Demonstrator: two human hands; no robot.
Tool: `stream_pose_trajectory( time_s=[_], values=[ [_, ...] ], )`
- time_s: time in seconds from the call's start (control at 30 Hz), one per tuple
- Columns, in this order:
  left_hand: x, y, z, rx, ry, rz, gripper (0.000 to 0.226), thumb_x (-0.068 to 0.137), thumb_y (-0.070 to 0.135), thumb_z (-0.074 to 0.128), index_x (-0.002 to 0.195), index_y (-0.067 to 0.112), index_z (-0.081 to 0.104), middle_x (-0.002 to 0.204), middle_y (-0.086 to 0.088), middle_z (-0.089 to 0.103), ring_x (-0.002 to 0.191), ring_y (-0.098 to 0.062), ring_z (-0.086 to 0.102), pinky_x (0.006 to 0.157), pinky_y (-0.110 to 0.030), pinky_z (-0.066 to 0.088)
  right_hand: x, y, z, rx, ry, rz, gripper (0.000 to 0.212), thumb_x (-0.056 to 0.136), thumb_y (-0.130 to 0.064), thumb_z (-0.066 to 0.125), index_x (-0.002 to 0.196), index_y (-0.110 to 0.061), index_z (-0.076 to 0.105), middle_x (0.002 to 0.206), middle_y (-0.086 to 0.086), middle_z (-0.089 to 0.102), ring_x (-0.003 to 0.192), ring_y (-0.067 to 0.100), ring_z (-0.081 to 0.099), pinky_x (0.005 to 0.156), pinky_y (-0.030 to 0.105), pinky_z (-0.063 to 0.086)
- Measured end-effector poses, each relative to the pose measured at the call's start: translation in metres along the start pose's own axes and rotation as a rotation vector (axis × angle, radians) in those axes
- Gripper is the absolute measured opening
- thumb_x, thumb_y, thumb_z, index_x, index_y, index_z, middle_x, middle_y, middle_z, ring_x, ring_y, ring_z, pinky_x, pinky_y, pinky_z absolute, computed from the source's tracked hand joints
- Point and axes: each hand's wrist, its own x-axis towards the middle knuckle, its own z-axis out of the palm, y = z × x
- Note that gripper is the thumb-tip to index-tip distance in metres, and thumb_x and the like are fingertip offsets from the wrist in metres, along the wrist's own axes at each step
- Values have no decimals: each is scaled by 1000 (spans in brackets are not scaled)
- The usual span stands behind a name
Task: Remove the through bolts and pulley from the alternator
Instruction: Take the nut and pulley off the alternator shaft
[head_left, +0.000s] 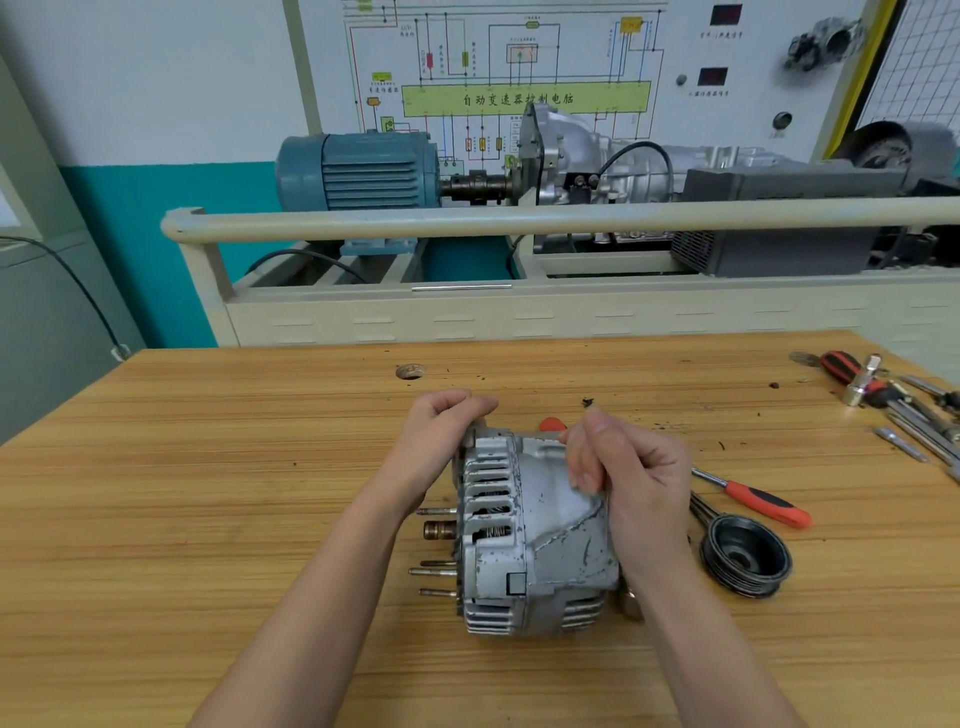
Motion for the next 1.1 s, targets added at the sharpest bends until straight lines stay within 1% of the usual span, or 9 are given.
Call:
stream_pose_trajectory(
  time_s=[0.1,0.2,0.4,0.47,0.6,0.73,0.87,1.0,1.1],
  values=[
    [-18,20,-2,223,-113,29,32,82,48,64,76,16,65,73,9,60,67,-2,54,69,-24,37,-1,-2,-1,-21,-36,5,41,84,-21,57,48,-7,43,46,10,36,47,26,31,53,31,30],
    [-31,41,5,426,-243,0,67,58,73,57,102,23,64,98,10,65,92,-6,60,80,-28,47,-1,-2,-2,-11,-68,4,40,81,-19,60,49,-5,41,47,12,34,48,25,30,53,24,32],
    [-45,42,3,408,-352,6,55,81,31,75,131,21,51,115,6,59,103,-8,59,88,-25,49,0,-3,-3,54,-70,38,40,83,-25,51,46,-10,49,46,-2,43,47,15,38,58,27,35],
    [-47,34,2,372,-297,17,53,84,25,73,132,23,51,124,2,56,110,-11,56,98,-31,46,0,-4,-1,68,-65,27,40,84,-24,49,47,-10,49,46,2,42,48,16,38,58,28,35],
    [-50,26,1,311,-272,29,56,83,39,71,133,27,49,128,8,51,112,-2,52,93,-17,44,-1,-3,-2,67,-56,20,40,85,-24,47,48,-11,51,48,3,43,49,19,39,61,30,36],
    [-50,22,9,658,-149,128,69,82,66,39,136,25,45,124,11,49,115,-5,43,103,-35,37,-2,-1,-2,53,-60,8,40,87,-23,47,49,-10,49,48,3,42,50,18,38,61,30,36],
    [-47,21,14,701,-80,140,47,97,51,36,130,20,51,123,7,52,114,-7,42,98,-32,36,-2,-3,-1,49,-47,9,42,88,-22,46,49,-7,46,48,11,39,49,22,36,57,34,33],
    [-38,32,26,882,-38,79,44,102,45,20,78,21,49,94,-1,55,92,-19,47,78,-33,35,-3,-4,1,8,-12,15,44,88,-22,47,47,-5,43,47,13,37,48,28,33,56,41,31],
    [-33,34,40,937,54,52,53,103,41,19,89,10,59,100,-11,59,106,-28,50,86,-37,39,-3,-6,2,-4,0,28,44,87,-23,49,46,-9,43,47,12,36,48,31,31,52,43,27]
  ],
)
